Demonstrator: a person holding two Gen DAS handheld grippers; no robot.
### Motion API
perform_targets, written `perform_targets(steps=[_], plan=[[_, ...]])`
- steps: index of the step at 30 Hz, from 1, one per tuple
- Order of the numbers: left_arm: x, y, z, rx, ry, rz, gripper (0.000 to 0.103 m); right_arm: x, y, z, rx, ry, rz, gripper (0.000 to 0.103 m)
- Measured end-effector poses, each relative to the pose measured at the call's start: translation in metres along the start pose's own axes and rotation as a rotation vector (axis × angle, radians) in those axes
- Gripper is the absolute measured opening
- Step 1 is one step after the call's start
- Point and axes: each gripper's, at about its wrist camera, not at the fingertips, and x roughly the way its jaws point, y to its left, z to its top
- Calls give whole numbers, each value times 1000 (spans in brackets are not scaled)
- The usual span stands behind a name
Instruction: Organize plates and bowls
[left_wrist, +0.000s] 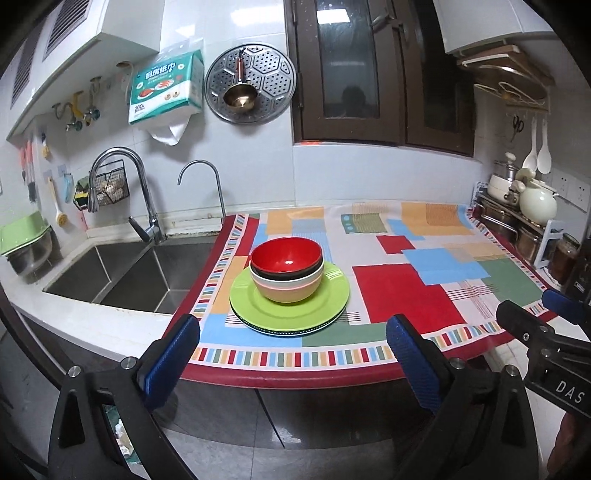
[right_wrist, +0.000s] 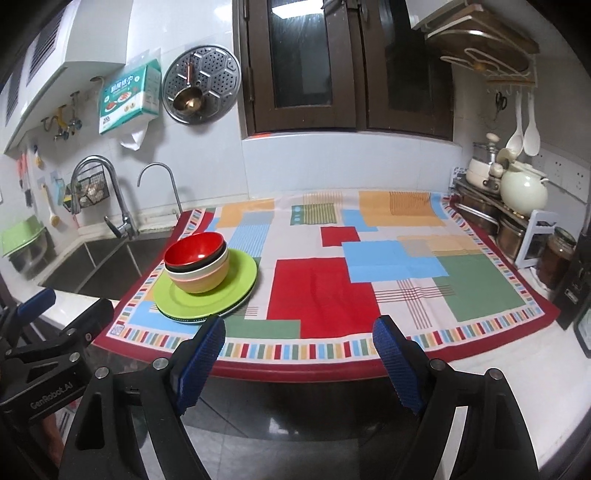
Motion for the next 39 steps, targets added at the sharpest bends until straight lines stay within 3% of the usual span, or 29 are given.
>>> perform_targets(steps=[15,39], plan=[[-23,20,0,11,-34,-24,103,-29,20,-6,27,-35,-15,83],[-27,28,-8,35,-11,-73,103,-39,28,-12,30,-31,-34,83]])
